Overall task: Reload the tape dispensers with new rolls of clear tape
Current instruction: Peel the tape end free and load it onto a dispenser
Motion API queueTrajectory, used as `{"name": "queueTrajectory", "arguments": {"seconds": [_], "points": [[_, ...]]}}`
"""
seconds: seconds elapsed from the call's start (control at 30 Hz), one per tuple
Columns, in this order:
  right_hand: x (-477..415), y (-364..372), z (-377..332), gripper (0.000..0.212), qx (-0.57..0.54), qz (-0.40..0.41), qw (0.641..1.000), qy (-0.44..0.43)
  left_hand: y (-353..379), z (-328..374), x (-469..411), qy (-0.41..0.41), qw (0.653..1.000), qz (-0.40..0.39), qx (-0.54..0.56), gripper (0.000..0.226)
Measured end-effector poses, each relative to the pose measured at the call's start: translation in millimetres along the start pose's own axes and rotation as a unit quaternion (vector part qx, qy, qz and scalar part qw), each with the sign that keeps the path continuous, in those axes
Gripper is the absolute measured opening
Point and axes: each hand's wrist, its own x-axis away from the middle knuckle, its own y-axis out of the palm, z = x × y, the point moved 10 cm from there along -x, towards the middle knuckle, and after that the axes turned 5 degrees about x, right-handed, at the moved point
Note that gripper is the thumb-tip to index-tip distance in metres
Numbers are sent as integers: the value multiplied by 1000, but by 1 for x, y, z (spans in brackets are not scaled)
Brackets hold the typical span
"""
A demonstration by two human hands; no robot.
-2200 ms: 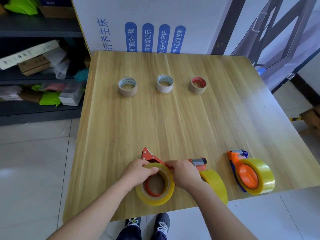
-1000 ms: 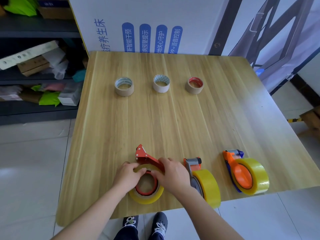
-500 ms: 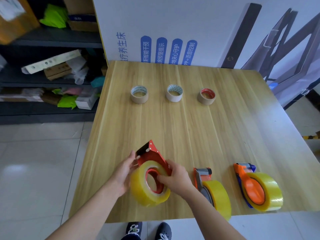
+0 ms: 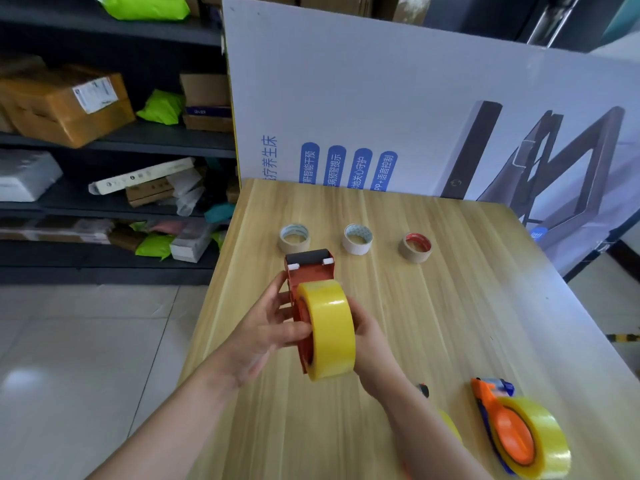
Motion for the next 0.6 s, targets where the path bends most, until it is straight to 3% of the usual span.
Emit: {"name": "queueTrajectory", "arguments": {"seconds": [0.13,0.2,0.23,0.33,0.47,0.6], "points": [[6,-19,-43,16,-12,101,993,-61,-2,24,-2,50,998,32,-11,92],[12,-16,-65,42,-40,79,993,-79,-6,36,-1,77,996,47,-27,93],[13,-7,-72,49,-23,31,996,-85,-7,40,-1,86,994,52,-33,94],[24,18,-92,35,2,-89,991,-96,2,59,3,111,992,22,-58,99],[29,26,-111,32,-33,-116,985,-123,17,84,6,143,985,-40,-91,111],[36,29,-131,53,-49,-110,980,-158,20,101,8,175,982,-27,-67,101]]}}
